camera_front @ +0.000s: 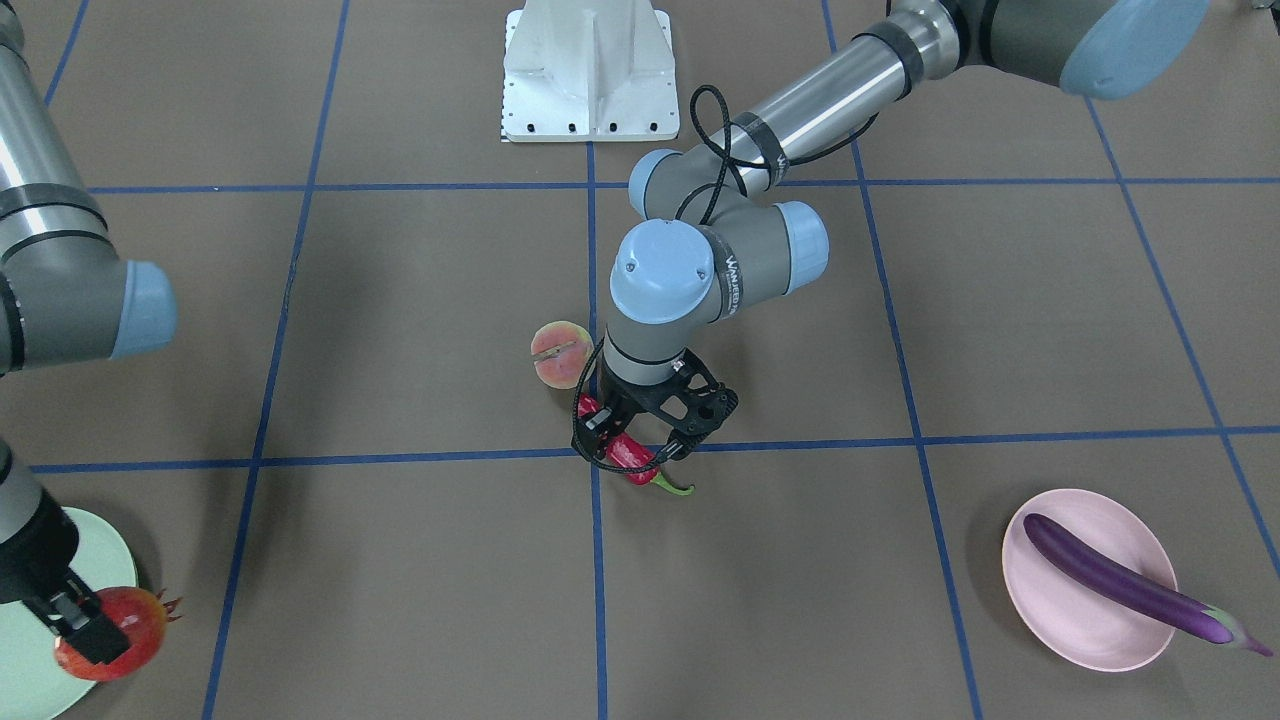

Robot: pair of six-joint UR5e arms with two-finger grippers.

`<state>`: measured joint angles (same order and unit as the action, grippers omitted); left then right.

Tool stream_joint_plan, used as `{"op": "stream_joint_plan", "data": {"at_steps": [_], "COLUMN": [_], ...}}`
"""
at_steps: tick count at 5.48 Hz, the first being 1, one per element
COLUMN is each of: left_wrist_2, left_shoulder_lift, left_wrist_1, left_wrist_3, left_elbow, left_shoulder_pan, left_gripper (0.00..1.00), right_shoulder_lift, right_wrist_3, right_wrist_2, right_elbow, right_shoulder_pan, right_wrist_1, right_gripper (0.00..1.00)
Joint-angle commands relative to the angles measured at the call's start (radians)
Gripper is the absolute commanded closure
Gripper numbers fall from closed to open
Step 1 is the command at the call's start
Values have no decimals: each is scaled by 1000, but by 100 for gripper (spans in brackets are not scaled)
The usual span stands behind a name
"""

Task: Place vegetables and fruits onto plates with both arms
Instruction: 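Carry the pomegranate to the green plate while the left gripper grasps the chili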

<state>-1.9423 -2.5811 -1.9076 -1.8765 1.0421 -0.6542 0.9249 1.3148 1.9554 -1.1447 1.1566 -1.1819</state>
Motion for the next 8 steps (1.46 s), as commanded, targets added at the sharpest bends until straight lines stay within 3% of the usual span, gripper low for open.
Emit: {"op": "stream_joint_plan", "data": {"at_steps": [1,2,3,4,5,6,7,8], "left_wrist_2": [23,46,60,60,54,42,-31,-53], "left_shoulder_lift": [-27,-28,-30,-34,-50,-47,-24,33], "left_wrist_1": [-27,-71,-71,-73,-74,-58,-32,-16], "left_wrist_3": [-3,-9,-10,-7,5,19,145,266], "left_elbow": [-51,-85,-85,-74,-65,-19,10,19], "left_shoulder_pan": [2,13,16,11,-30,-76,-152,-244], "left_gripper": [10,39,91,100,100,100,100,100], "right_shoulder_lift": [53,83,107,111,101,101,109,121], "right_wrist_3": [-252,-290,-293,-287,-278,-278,-290,-293], "right_wrist_2": [-7,-1,2,2,3,5,7,10], "right_elbow": [81,91,89,91,92,92,73,-28], "right_shoulder_pan": [86,97,91,83,59,42,32,35], "right_wrist_1": [4,10,16,45,45,47,48,36], "right_gripper": [100,100,100,100,100,76,1,0]}}
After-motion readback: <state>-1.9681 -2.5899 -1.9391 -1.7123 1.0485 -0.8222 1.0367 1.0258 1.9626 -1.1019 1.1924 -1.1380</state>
